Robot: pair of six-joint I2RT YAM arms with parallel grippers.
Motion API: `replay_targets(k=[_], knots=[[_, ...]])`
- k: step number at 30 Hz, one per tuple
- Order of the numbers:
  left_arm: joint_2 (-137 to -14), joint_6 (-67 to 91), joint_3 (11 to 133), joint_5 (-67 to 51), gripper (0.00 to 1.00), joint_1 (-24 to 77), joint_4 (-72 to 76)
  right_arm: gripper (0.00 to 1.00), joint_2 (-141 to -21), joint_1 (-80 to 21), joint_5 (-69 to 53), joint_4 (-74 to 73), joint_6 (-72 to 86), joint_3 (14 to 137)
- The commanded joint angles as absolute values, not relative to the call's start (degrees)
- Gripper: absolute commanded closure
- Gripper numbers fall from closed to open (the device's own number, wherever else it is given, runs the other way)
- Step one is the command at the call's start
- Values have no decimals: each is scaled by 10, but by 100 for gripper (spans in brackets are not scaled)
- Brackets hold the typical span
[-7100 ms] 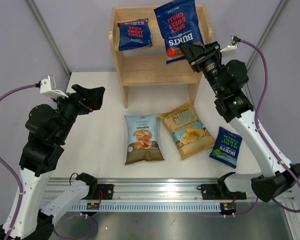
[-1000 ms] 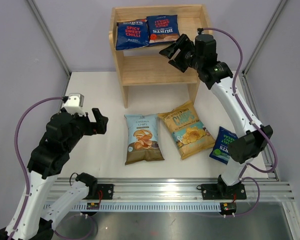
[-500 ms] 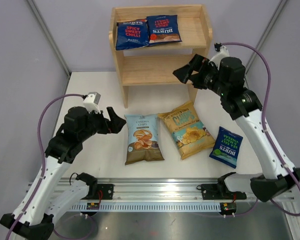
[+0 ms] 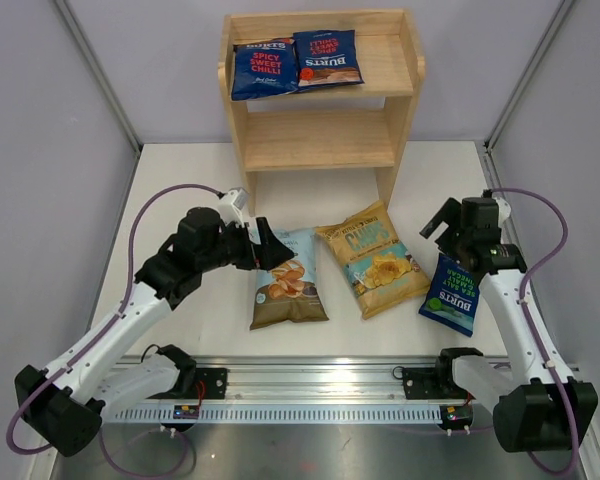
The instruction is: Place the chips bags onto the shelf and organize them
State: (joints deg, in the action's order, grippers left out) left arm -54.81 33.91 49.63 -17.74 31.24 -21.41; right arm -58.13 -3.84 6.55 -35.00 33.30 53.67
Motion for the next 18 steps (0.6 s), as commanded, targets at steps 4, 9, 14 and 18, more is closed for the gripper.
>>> replay_targets(k=[4, 9, 14, 18], knots=[[-519, 302, 527, -122, 1, 332, -295, 1, -591, 35, 143, -346, 338, 485], [-477, 244, 534, -79, 1, 333, -378, 1, -694, 40, 158, -377, 262, 533], [-455, 227, 518, -68, 1, 333, -388, 7, -731, 40, 182, -379, 238, 552], [-453, 219, 512, -105, 1, 333, -379, 8, -791, 40, 101, -398, 200, 587]])
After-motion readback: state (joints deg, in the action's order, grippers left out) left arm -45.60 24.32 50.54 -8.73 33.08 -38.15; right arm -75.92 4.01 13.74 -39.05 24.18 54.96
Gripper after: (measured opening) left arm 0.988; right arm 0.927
